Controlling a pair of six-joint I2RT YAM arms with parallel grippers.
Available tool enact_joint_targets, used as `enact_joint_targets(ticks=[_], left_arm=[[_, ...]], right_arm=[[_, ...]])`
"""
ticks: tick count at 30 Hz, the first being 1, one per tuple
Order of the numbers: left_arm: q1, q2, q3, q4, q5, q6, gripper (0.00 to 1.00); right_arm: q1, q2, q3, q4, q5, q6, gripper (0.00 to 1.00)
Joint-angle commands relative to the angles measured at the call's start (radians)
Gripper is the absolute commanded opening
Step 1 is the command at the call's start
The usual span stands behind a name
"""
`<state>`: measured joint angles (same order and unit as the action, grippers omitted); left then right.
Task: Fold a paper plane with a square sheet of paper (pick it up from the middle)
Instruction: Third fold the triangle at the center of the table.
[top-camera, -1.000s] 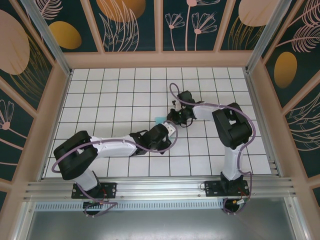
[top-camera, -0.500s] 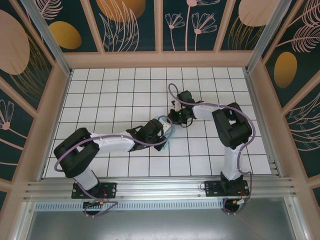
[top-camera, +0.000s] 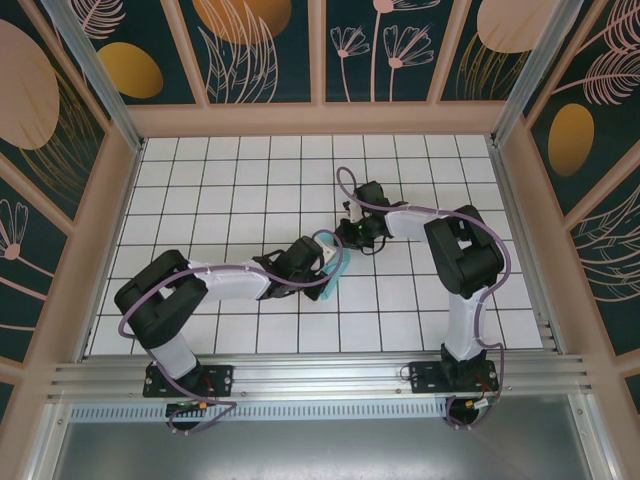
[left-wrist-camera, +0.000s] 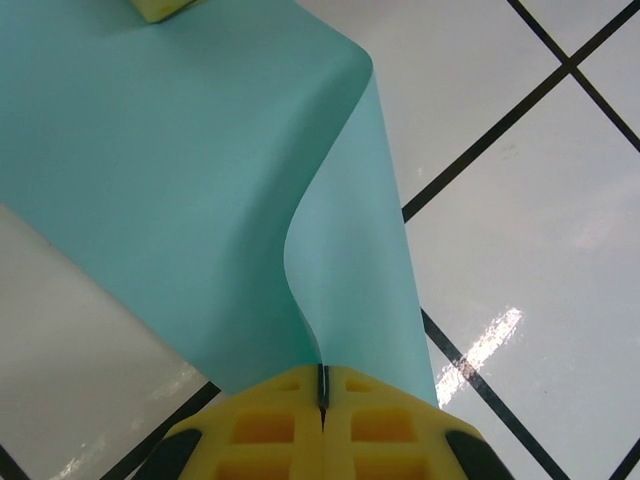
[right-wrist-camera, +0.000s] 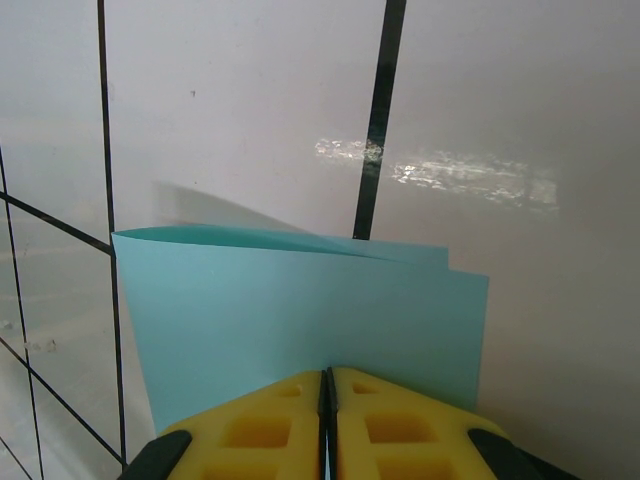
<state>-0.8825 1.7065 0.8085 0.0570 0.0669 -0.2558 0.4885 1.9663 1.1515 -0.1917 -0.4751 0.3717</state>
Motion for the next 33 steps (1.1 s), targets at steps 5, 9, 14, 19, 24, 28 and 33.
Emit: enact_joint_targets(ticks=[5,9,14,19,24,28,33], left_arm=[[0.006,0.013,0.013,0.01,-0.044,0.001,0.0],[0.01,0.014,0.024,0.009,-0.05,0.011,0.0],[0.013,0.027,0.039,0.0,-0.061,0.018,0.0],[0.017,0.021,0.045,-0.009,-0.07,0.026,0.0],[0.017,0.037,0.04,-0.016,-0.065,0.017,0.0],[0.017,0.039,0.037,-0.021,-0.073,-0.002,0.0],[0.017,0.035,0.034,-0.013,-0.081,-0.016,0.0]], right_arm=[[0.012,0.029,-0.009,-0.065,0.016,-0.013,0.13],[0.012,0.03,-0.018,-0.06,0.013,-0.013,0.13],[0.012,0.031,-0.019,-0.062,0.016,-0.016,0.13],[0.012,0.03,-0.021,-0.057,0.018,-0.01,0.13],[0.012,0.03,-0.019,-0.058,0.016,-0.007,0.13],[0.012,0.031,-0.018,-0.061,0.021,-0.007,0.13],[0.012,0.031,-0.018,-0.06,0.02,-0.005,0.13]])
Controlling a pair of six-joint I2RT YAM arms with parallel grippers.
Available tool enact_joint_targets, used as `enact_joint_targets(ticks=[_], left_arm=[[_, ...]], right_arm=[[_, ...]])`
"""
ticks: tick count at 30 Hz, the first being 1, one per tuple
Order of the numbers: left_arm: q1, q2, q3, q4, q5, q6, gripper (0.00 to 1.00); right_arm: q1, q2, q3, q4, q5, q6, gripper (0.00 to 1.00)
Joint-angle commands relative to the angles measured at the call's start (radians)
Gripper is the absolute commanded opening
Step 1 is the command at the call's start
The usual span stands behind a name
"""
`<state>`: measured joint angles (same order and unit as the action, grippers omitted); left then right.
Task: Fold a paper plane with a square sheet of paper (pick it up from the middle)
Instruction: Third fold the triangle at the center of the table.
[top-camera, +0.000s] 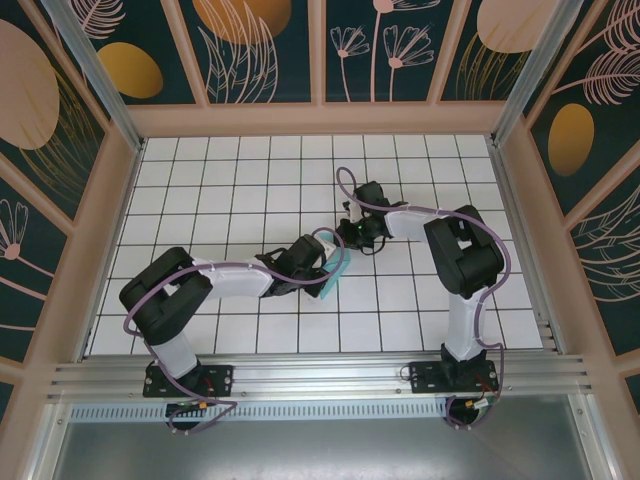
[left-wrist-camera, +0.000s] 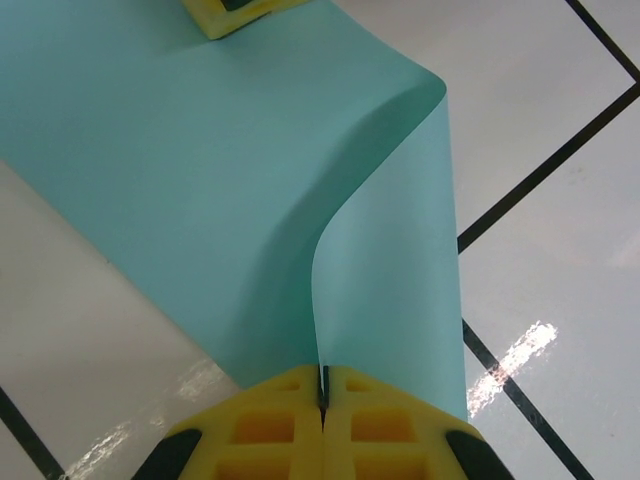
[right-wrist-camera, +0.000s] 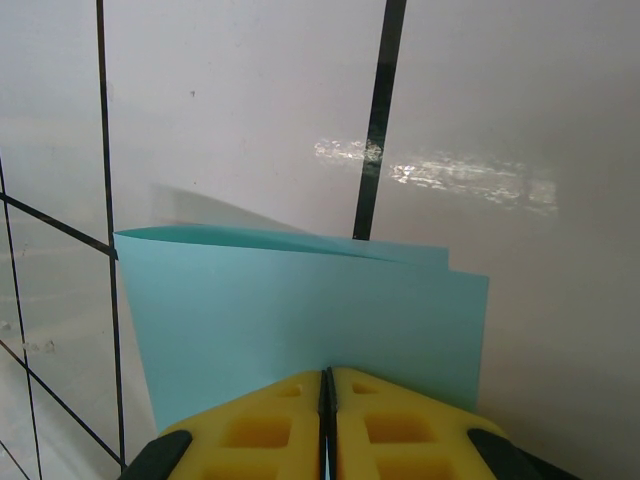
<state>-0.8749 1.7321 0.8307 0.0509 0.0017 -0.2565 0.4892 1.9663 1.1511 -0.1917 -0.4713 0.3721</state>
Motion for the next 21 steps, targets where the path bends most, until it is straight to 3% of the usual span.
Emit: enact_joint_targets(ticks=[1,21], left_arm=[[0.01,0.013,0.017,-0.012,-0.026,-0.013,0.0],[0.011,0.014,0.005,-0.006,0.005,-0.056,0.0]], right_arm=[[0.011,0.032,-0.017,-0.06,0.015,-0.005,0.13],[0.012,0.034,-0.016,-0.061,0.02,-0.001,0.13]])
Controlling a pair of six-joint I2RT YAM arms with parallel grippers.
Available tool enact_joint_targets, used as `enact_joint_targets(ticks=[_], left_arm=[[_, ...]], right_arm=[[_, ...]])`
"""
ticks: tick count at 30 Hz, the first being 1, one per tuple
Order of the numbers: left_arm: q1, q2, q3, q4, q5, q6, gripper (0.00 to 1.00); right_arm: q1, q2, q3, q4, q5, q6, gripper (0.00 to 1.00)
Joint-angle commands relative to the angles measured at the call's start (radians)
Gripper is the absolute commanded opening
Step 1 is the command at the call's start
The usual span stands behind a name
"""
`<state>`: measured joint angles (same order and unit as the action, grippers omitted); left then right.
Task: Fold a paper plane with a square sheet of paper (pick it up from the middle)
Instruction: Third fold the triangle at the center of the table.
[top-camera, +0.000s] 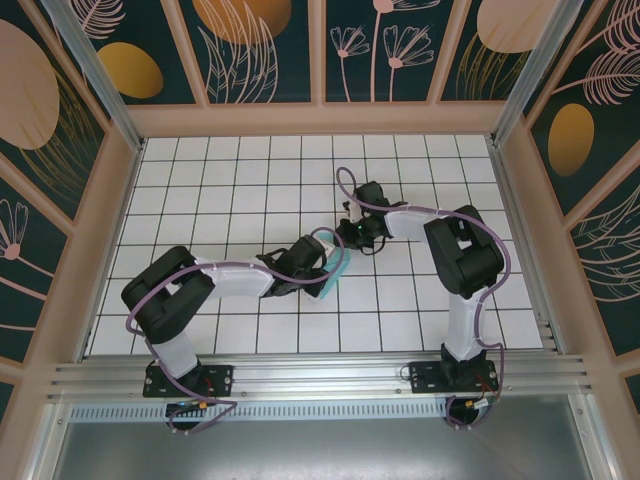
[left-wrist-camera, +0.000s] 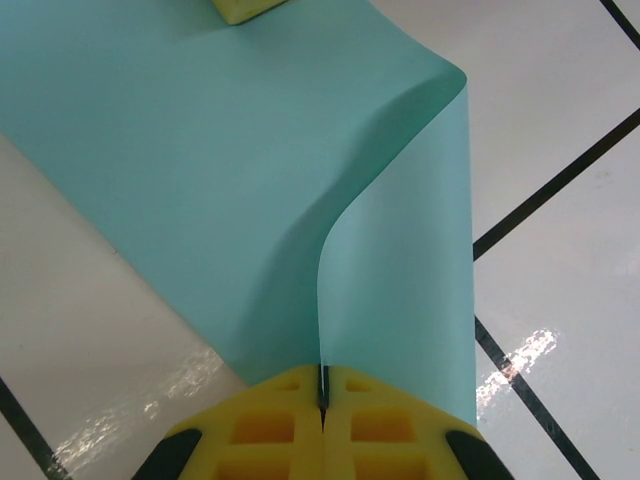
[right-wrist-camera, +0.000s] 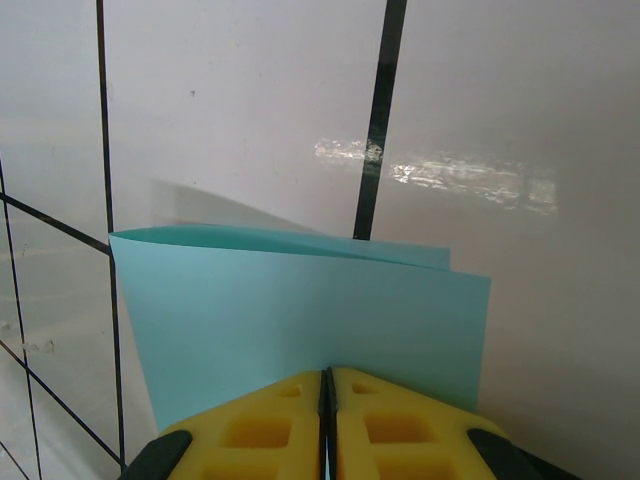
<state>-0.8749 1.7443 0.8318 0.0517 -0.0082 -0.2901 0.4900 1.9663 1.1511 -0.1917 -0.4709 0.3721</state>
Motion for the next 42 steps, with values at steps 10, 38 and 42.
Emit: enact_joint_targets(ticks=[10,38,42], left_arm=[[0.01,-0.024,-0.003,-0.008,0.012,-0.04,0.0],[0.011,-0.036,0.0,0.014,0.018,-0.02,0.0],[0.01,-0.004,-0.005,0.011,0.017,-0.03,0.0]], right_arm=[[0.012,0.042,-0.008,-0.061,0.018,0.001,0.13],[0.019,0.047,-0.008,-0.056,0.015,0.008,0.13],[0.019,0.046,-0.006,-0.059,0.018,0.005,0.13]])
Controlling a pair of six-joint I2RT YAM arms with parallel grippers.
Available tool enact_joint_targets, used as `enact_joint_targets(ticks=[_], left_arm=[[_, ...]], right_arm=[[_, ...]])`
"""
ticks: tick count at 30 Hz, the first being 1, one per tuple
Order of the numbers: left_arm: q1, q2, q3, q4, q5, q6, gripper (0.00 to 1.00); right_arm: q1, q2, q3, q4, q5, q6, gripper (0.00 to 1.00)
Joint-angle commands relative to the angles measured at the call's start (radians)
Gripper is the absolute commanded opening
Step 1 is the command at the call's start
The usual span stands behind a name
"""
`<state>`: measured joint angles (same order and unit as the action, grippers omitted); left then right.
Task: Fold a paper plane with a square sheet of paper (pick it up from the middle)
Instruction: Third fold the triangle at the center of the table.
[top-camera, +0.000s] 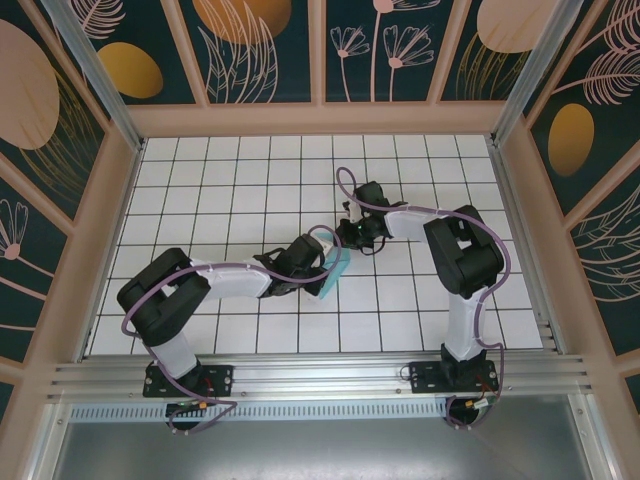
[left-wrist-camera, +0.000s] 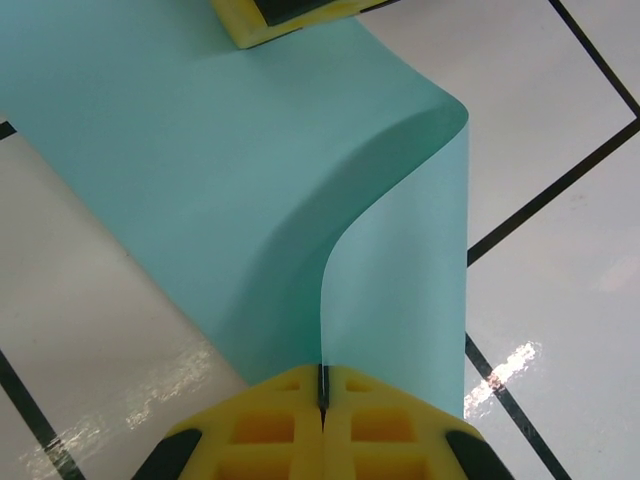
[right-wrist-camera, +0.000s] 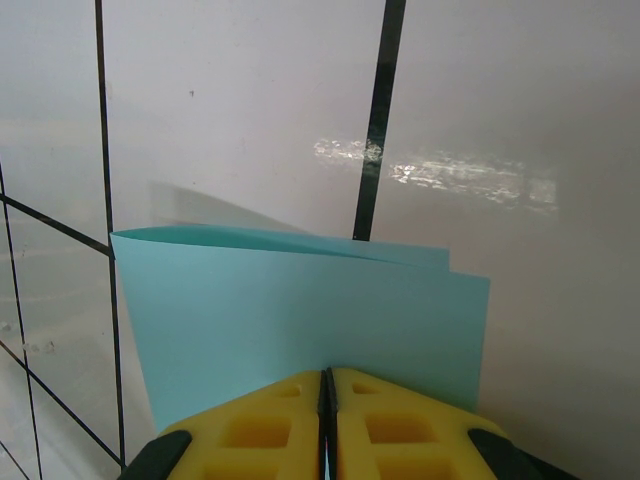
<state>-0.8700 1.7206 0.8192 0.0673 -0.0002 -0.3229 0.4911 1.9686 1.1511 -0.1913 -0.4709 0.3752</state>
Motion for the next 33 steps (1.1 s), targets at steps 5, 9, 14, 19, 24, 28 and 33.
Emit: enact_joint_targets(ticks=[5,9,14,19,24,28,33], left_arm=[[0.005,0.025,0.006,-0.009,0.002,-0.006,0.0],[0.006,0.041,0.01,-0.014,0.002,-0.009,0.0],[0.006,0.048,0.0,-0.007,0.008,-0.014,0.0],[0.005,0.047,0.003,-0.022,-0.011,-0.026,0.0],[0.005,-0.001,-0.04,0.022,-0.024,-0.036,0.0],[0.006,0.066,0.032,-0.018,0.0,-0.008,0.0],[0.005,0.072,0.029,-0.005,0.022,-0.015,0.0]], right_arm=[[0.018,0.046,-0.004,-0.06,0.02,0.003,0.13],[0.019,0.046,-0.006,-0.055,0.017,0.009,0.13],[0.02,0.046,-0.007,-0.054,0.017,0.01,0.14],[0.019,0.04,-0.007,-0.055,0.025,0.015,0.14],[0.014,0.018,-0.006,-0.031,0.011,0.032,0.16],[0.017,0.003,-0.01,0.006,-0.029,0.047,0.17],[0.002,-0.027,-0.01,-0.006,-0.024,0.046,0.18]])
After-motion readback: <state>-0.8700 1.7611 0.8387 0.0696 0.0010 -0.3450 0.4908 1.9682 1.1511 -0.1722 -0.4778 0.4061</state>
